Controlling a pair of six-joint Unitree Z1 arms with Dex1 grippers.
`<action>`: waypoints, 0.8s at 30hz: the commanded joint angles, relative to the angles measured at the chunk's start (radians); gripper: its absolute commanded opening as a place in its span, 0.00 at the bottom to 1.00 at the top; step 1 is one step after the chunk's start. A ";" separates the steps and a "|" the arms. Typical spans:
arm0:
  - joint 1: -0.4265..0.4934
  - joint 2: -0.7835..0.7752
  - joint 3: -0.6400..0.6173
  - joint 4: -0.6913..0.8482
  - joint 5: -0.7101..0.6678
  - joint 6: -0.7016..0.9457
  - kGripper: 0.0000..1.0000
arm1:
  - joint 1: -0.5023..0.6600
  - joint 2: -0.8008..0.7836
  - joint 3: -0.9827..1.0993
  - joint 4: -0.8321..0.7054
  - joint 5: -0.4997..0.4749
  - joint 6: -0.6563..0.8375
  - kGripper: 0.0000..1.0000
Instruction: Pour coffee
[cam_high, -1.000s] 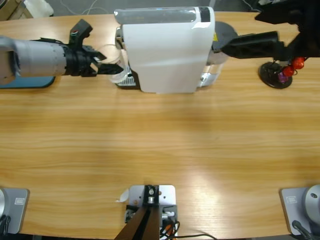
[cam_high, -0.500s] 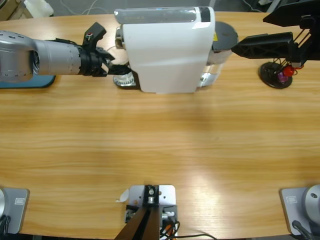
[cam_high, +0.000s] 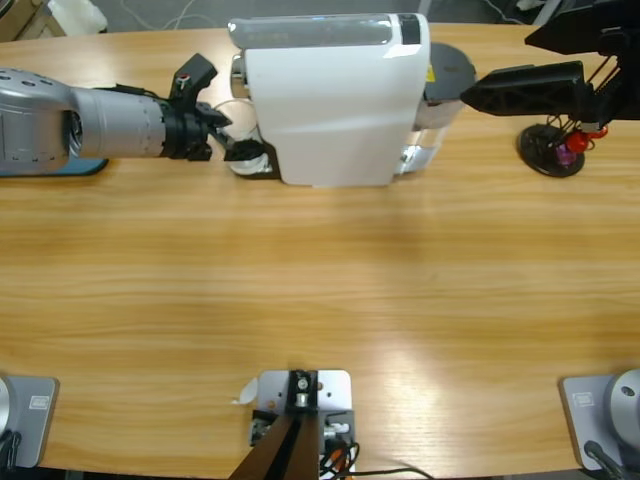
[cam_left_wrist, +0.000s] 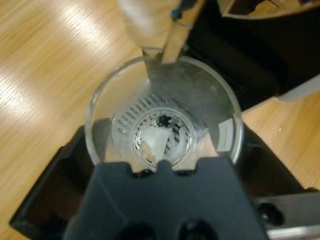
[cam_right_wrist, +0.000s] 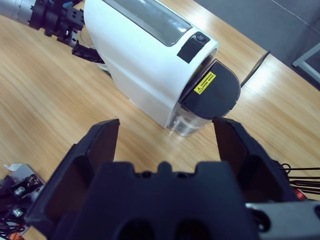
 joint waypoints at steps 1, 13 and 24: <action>-0.041 -0.028 0.045 -0.003 0.005 -0.019 1.00 | 0.000 0.038 0.019 -0.009 -0.004 0.033 0.83; -0.005 -0.249 0.161 0.036 0.059 -0.027 1.00 | 0.000 0.053 -0.001 -0.007 -0.006 0.034 0.83; -0.013 -0.648 0.192 0.408 0.247 -0.206 1.00 | 0.005 0.032 -0.036 -0.004 -0.017 0.085 0.62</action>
